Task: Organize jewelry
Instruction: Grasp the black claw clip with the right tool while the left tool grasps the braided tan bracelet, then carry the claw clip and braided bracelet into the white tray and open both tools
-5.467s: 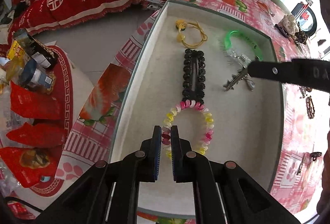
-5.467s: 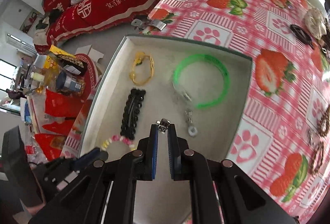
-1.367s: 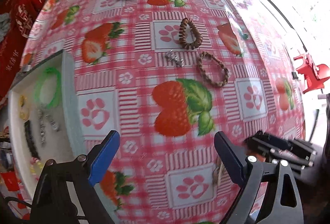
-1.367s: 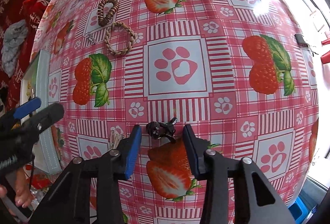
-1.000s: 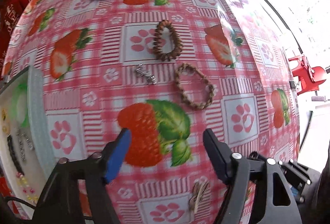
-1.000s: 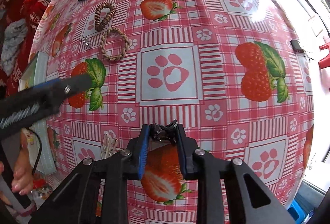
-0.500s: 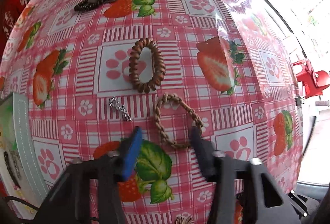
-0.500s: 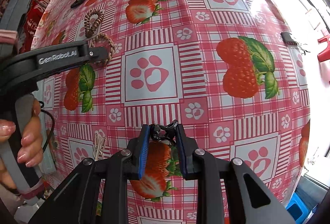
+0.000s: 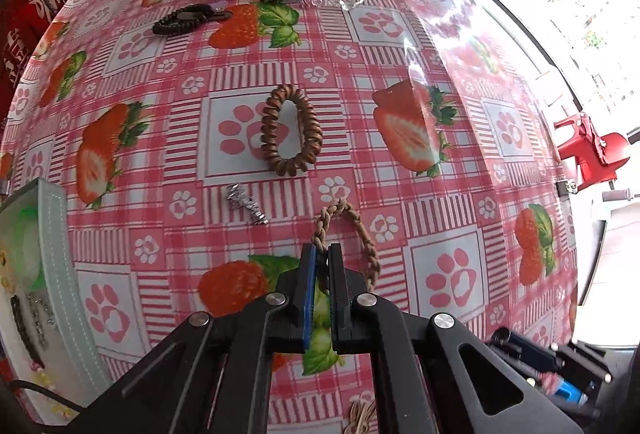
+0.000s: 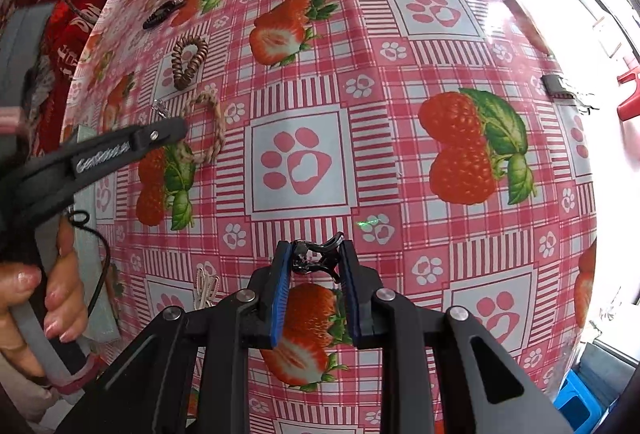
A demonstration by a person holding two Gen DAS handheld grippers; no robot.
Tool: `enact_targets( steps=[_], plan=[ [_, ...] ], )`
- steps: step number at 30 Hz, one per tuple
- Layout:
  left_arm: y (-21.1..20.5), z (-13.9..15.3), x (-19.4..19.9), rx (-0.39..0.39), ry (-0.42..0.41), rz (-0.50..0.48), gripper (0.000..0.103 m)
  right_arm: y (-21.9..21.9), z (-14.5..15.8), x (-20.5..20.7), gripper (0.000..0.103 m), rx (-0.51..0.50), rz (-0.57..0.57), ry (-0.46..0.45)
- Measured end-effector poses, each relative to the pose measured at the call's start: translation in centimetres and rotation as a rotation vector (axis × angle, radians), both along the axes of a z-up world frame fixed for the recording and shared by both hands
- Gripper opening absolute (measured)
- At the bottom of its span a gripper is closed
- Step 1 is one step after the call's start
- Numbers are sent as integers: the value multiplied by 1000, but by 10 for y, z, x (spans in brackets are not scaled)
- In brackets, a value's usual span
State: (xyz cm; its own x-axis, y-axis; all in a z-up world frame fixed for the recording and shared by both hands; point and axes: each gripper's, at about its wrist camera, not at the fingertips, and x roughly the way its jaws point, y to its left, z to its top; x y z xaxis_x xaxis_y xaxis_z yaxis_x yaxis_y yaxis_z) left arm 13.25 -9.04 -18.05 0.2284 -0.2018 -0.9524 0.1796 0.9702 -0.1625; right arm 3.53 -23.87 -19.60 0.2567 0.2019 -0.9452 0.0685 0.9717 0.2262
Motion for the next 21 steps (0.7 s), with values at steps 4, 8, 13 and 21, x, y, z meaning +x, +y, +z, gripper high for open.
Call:
enact_targets(
  steps=[4, 8, 13, 21],
  plan=[
    [20, 8, -11, -16, -5, 7, 12, 1, 5, 2, 26, 7, -6, -9],
    [40, 18, -22, -28, -14, 16, 12, 3, 10, 3, 26, 7, -2, -16],
    [68, 35, -45, -45, -37, 34, 12, 13, 17, 6, 26, 8, 17, -24],
    [109, 58, -69, -63, -71, 96, 12, 46, 32, 8, 26, 9, 90, -50]
  ],
)
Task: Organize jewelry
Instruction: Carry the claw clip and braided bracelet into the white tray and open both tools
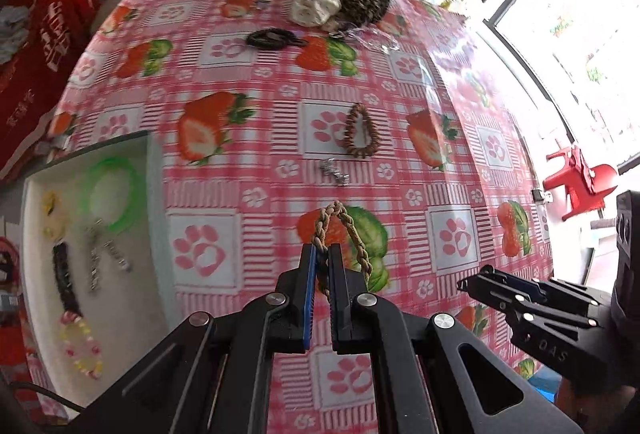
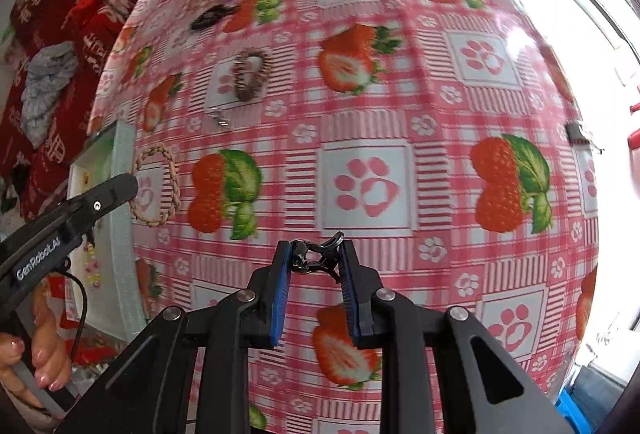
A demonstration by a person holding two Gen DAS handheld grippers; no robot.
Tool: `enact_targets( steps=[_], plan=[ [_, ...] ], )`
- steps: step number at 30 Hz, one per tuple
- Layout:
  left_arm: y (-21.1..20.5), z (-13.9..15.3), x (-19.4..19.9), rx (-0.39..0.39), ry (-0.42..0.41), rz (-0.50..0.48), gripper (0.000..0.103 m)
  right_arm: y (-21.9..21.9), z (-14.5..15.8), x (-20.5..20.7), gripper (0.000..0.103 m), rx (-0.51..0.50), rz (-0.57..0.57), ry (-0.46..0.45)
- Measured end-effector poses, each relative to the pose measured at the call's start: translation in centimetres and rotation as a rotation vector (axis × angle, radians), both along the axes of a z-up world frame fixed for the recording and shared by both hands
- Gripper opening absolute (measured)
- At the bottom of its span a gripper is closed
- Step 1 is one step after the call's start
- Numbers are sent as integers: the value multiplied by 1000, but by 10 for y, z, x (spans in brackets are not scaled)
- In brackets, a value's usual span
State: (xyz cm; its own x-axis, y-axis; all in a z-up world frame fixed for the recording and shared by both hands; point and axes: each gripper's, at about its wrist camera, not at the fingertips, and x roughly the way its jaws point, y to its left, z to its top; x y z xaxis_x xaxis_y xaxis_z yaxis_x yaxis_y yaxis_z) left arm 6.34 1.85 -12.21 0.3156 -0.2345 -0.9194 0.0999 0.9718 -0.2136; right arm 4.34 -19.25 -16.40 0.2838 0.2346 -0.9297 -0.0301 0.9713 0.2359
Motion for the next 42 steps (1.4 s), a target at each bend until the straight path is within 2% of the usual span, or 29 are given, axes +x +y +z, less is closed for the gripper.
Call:
enact_targets(
  steps=[12, 23, 35, 42],
  plan=[
    [89, 10, -48, 9, 0, 183, 12, 79, 15, 2, 26, 11, 170, -25],
    [160, -10, -92, -12, 52, 331, 12, 181, 20, 6, 26, 38, 378, -38],
    [173, -47, -76, -20, 75, 328, 12, 258, 6, 38, 26, 9, 513, -32],
    [174, -63, -68, 33, 87, 312, 12, 278, -14, 55, 26, -25, 541, 8]
  ],
)
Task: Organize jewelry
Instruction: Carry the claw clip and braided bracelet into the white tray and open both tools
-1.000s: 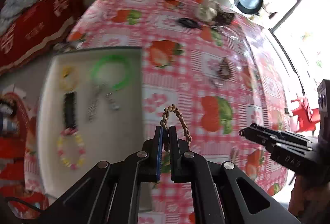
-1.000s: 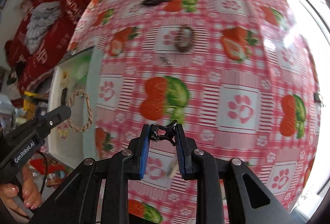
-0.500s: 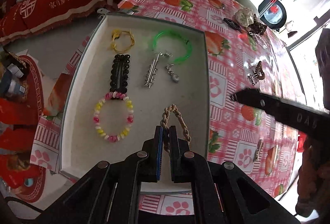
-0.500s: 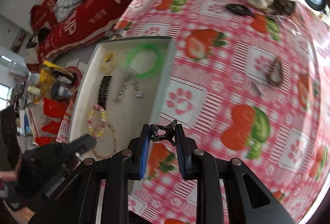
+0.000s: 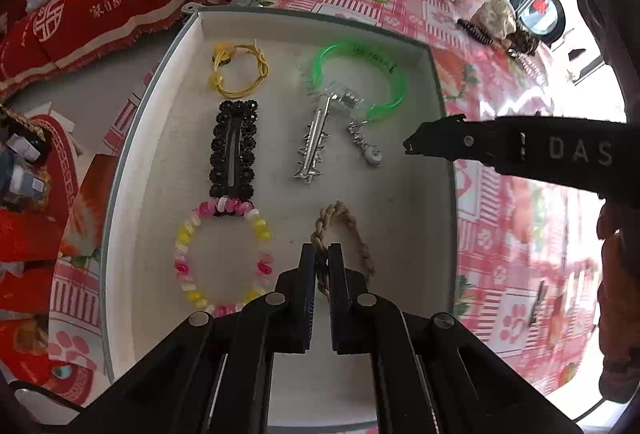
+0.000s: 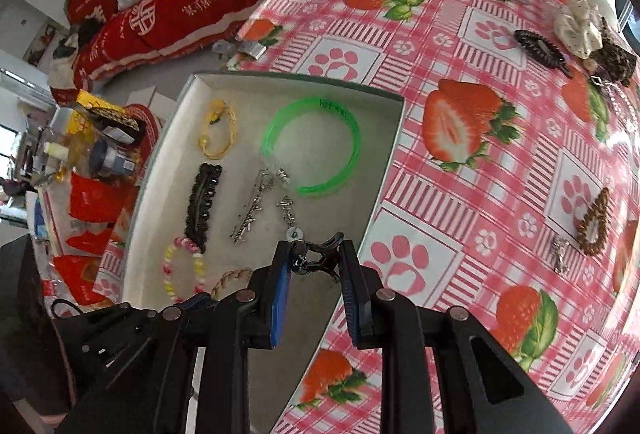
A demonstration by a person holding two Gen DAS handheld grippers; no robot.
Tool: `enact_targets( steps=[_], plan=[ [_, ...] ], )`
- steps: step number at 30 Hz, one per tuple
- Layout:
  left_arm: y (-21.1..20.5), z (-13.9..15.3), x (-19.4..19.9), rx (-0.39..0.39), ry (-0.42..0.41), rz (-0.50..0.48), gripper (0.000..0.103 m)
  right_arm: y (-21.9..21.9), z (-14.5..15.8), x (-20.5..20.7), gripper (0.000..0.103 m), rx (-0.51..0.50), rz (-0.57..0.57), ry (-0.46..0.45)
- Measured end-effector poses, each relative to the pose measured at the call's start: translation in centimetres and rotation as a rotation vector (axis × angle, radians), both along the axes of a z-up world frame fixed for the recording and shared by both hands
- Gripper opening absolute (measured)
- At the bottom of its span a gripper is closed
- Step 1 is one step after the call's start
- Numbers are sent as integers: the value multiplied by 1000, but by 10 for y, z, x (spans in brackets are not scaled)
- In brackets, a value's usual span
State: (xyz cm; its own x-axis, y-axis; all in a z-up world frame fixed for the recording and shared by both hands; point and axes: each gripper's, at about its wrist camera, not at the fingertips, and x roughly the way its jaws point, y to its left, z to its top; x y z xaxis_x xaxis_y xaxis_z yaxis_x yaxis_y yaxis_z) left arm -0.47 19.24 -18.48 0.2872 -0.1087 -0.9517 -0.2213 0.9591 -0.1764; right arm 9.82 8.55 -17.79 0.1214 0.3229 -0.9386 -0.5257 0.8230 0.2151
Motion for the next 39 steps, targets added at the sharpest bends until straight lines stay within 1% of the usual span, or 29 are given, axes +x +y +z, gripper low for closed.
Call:
enact_targets(
  steps=[8, 12, 18, 21, 23, 27, 33, 35, 39],
  plan=[
    [-2, -8, 4, 59, 12, -19, 12, 17, -18, 10, 26, -60, 35, 1],
    [-4, -10, 7, 91, 30, -30, 12, 25, -20, 12, 26, -74, 58, -9],
    [-6, -9, 8, 131, 37, -32, 12, 29, -26, 15, 27, -75, 56, 9],
    [-6, -9, 9, 140, 41, -30, 12, 32, -28, 17, 31, -65, 59, 21],
    [-7, -8, 10, 152, 40, -33, 12, 32, -28, 16, 39, -50, 63, 29],
    [-9, -5, 9, 164, 34, -46, 13, 34, -23, 15, 47, -38, 64, 14],
    [-10, -2, 8, 163, 32, -53, 13, 19, 1, 20, 49, 15, 22, -13],
    [-11, 0, 8, 164, 27, -56, 13, 7, 10, 20, 51, 34, -6, -24],
    [-11, 1, 9, 162, 30, -65, 13, -17, 20, 20, 51, 55, -66, -30]
  ],
)
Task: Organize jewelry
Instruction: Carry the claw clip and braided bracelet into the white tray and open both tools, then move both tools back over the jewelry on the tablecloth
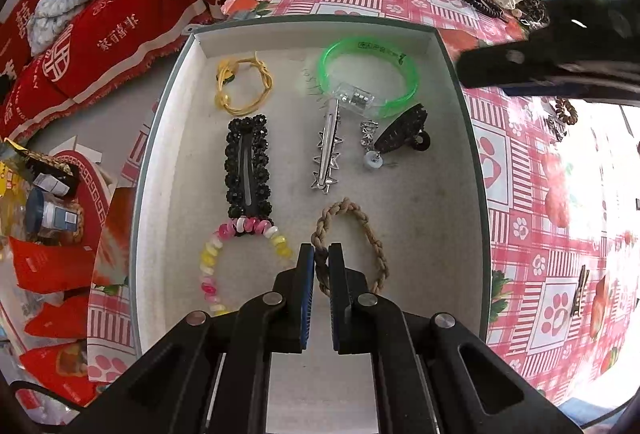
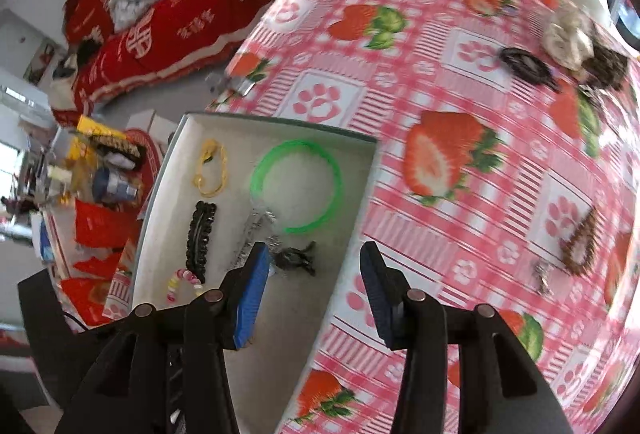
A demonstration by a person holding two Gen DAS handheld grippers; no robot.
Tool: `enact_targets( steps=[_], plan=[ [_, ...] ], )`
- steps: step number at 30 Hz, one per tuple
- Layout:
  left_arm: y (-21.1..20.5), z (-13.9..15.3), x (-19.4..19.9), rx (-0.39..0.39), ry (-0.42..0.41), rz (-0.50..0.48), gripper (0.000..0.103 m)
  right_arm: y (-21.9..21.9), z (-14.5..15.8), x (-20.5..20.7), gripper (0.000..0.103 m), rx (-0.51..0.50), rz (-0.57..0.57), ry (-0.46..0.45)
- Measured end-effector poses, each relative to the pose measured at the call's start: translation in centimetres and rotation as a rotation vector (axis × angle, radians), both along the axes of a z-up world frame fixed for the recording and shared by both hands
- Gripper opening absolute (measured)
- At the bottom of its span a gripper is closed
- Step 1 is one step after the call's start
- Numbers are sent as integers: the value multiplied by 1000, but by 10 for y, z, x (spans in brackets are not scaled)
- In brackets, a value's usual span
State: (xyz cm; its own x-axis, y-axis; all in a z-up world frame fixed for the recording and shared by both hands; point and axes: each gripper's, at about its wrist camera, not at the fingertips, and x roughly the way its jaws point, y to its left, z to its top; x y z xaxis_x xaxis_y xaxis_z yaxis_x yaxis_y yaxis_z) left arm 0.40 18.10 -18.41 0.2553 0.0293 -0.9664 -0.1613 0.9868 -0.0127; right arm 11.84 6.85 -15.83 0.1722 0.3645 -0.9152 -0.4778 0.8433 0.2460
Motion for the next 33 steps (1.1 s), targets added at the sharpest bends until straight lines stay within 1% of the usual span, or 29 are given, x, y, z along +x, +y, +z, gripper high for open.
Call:
enact_targets(
  steps=[12, 13, 14, 15, 16, 19, 21, 22, 24, 25, 27, 28, 29, 33],
  plan=[
    [0, 6, 2, 9, 2, 0, 14, -80, -1, -19, 51, 10, -155, 32],
    [1, 7, 2, 11, 2, 3, 43, -90, -2, -22, 51, 8, -174, 36],
    [2, 8, 2, 15, 5, 7, 103, -96, -2, -23, 51, 8, -188, 40],
    [2, 11, 2, 48, -2, 28, 103, -106, -3, -26, 51, 7, -209, 46],
    [2, 17, 1, 77, -38, 34, 103, -113, -4, -28, 51, 5, -225, 51],
    [-1, 26, 5, 83, -34, 13, 103, -139, -8, -35, 51, -6, -283, 69],
    [-5, 29, 8, 100, -30, -4, 103, -157, -12, -40, 55, -18, -318, 81],
    [-8, 31, 9, 112, -33, -15, 103, -163, -13, -42, 59, -23, -332, 85],
    [-14, 35, 11, 131, -37, -37, 103, -179, -16, -47, 61, -31, -365, 97],
    [-19, 37, 13, 131, -39, -50, 103, -185, -17, -49, 61, -35, -378, 102],
    [-27, 39, 15, 129, -40, -69, 103, -199, -20, -53, 65, -40, -413, 113],
    [-31, 40, 15, 126, -42, -77, 103, -208, -21, -56, 74, -39, -432, 117],
    [-36, 41, 18, 122, -42, -88, 103, -213, -21, -58, 77, -35, -445, 118],
    [-56, 42, 27, 92, -38, -128, 103, -236, -21, -66, 77, -35, -498, 116]
  ],
)
